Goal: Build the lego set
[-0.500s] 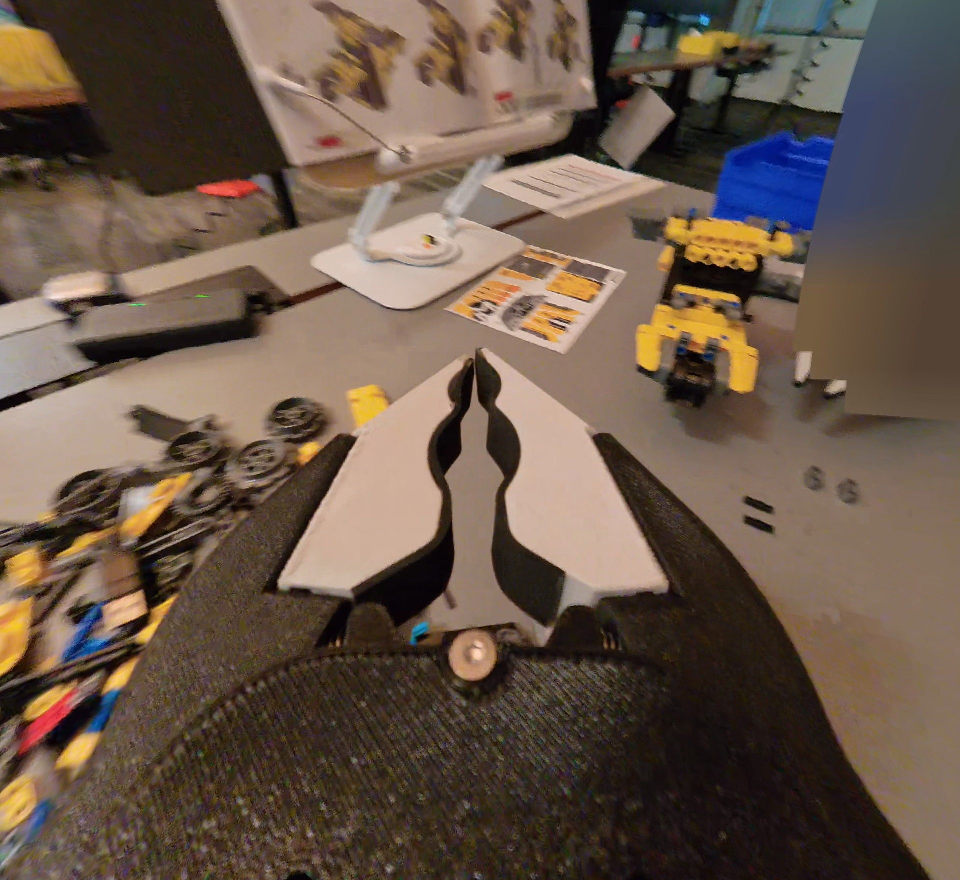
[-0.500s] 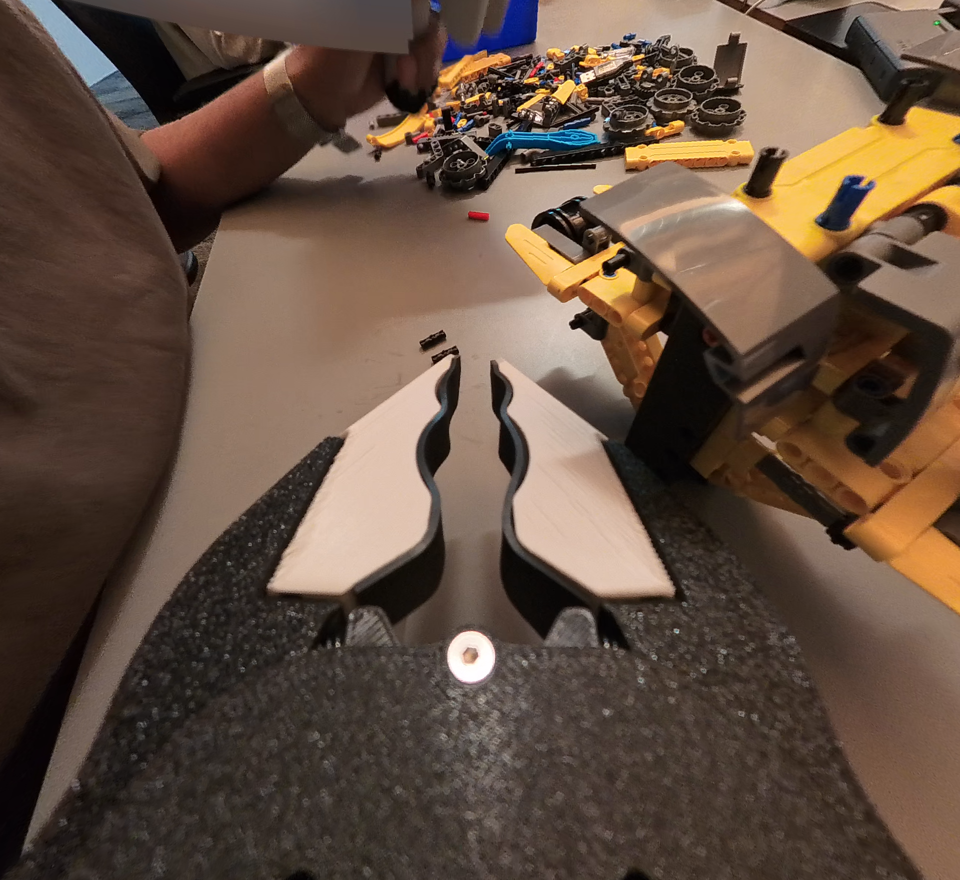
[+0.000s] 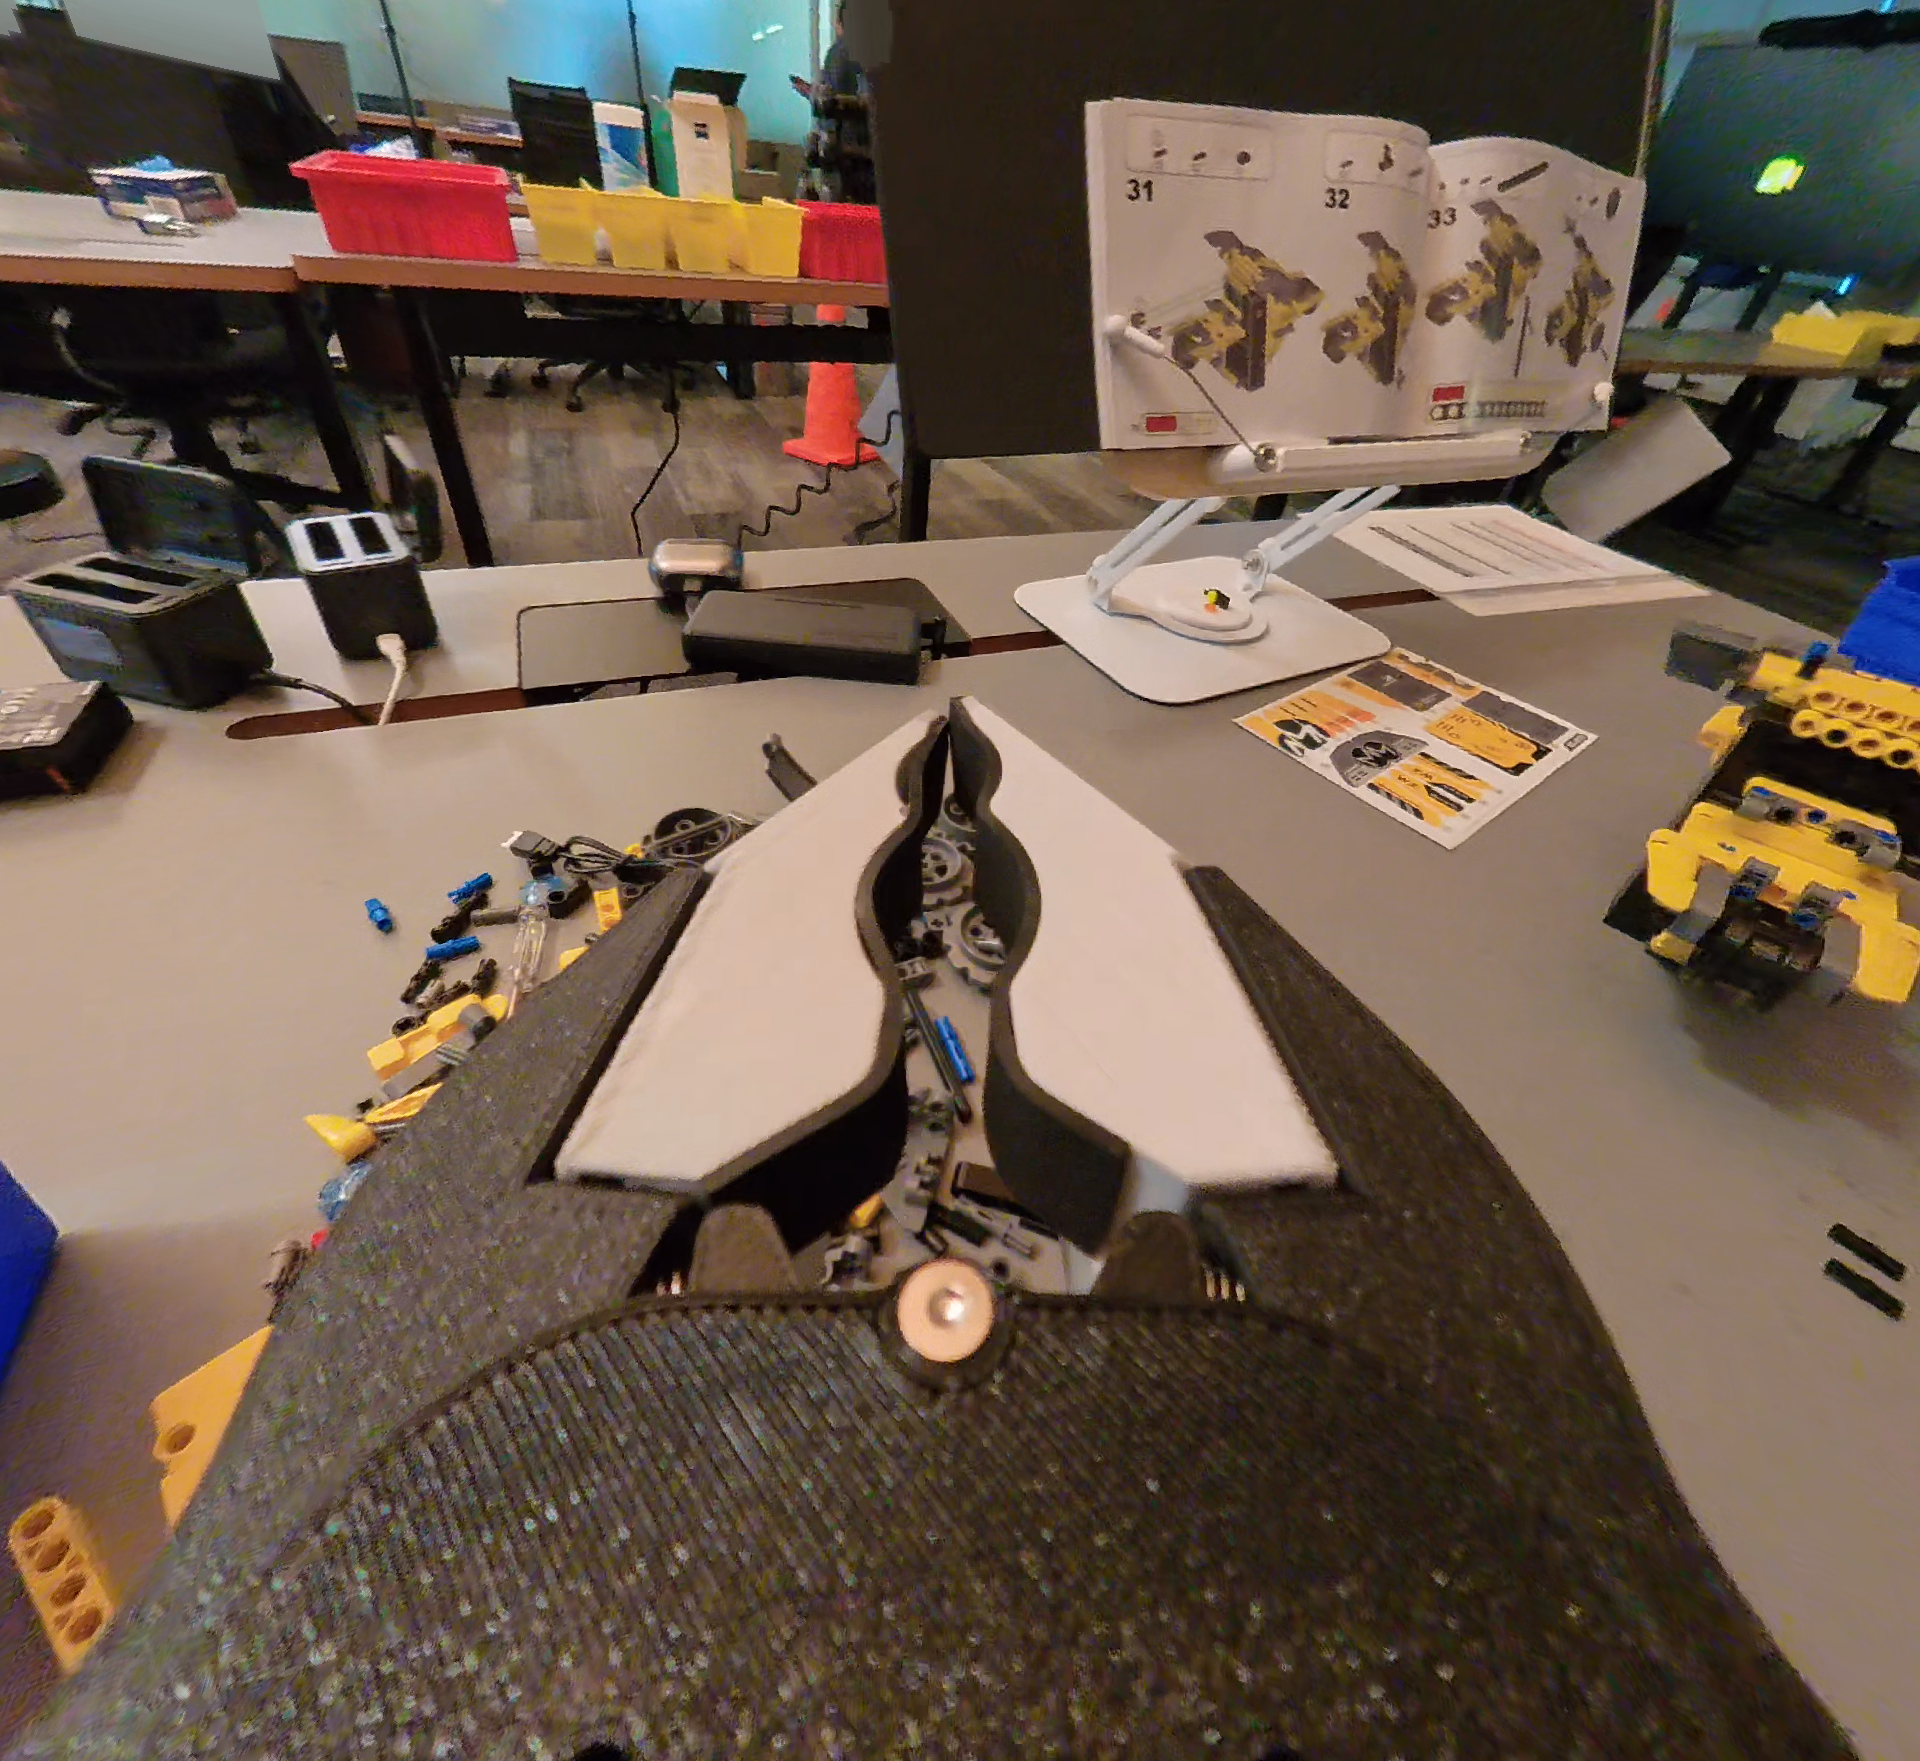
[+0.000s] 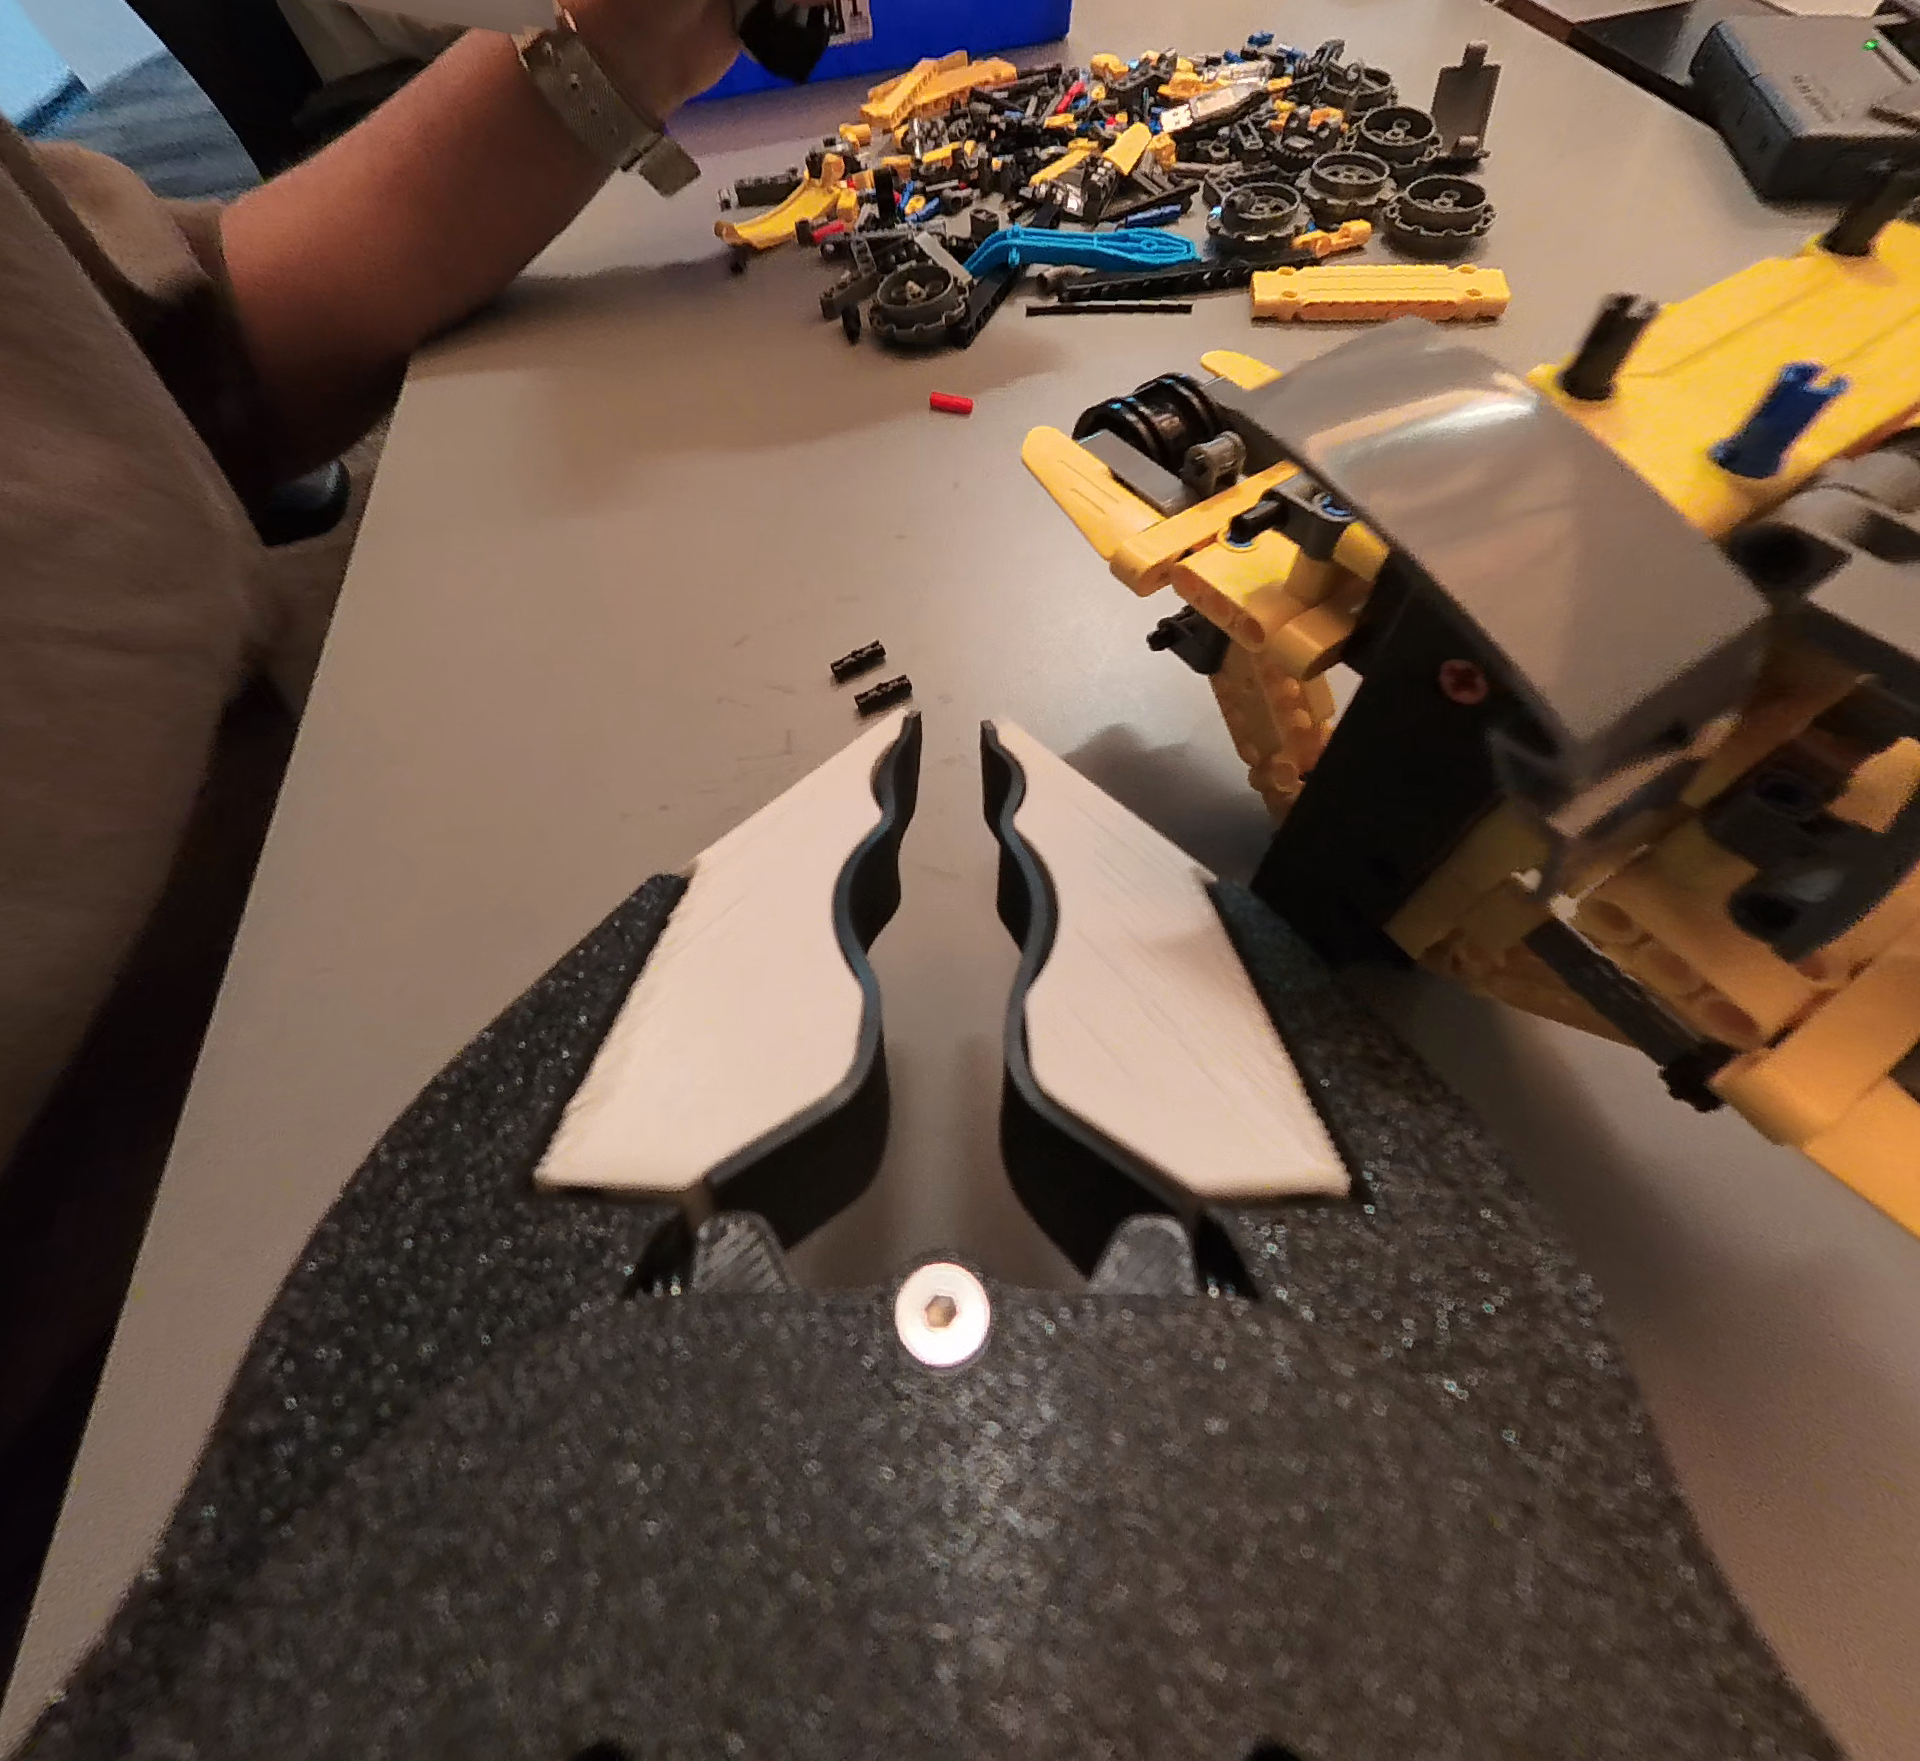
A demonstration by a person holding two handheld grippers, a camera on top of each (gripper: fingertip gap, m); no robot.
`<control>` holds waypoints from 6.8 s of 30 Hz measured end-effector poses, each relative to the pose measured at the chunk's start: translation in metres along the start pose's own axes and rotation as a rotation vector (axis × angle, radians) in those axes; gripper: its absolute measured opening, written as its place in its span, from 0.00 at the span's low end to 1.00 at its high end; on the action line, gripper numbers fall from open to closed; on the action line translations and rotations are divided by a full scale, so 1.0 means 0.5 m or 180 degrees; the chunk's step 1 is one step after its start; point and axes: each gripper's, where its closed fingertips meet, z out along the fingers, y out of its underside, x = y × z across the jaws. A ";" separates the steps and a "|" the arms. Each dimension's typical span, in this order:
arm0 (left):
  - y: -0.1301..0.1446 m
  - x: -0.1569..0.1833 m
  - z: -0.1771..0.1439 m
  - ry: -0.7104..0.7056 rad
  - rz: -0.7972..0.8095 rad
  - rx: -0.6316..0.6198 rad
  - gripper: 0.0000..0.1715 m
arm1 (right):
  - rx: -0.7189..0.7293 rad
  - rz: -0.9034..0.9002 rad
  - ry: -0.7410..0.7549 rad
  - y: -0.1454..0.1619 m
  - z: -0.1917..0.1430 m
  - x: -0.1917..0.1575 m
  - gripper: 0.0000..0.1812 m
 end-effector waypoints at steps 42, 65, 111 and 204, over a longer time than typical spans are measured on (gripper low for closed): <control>0.307 -0.042 -0.162 -0.0565 0.0273 -0.2339 0.00 | -0.0105 -0.0048 0.0120 0.008 0.008 0.006 0.07; 0.249 -0.011 -0.152 -0.0511 0.0583 -0.2115 0.00 | -0.0137 -0.0144 0.0120 0.010 0.010 -0.001 0.07; 0.288 0.356 -0.066 0.0750 0.0723 -0.1965 0.08 | -0.0220 -0.0452 0.0080 0.009 0.012 -0.038 0.07; 0.255 0.441 0.090 0.2032 0.0499 -0.1511 0.10 | 0.0017 -0.0199 -0.0276 -0.014 0.025 -0.014 0.08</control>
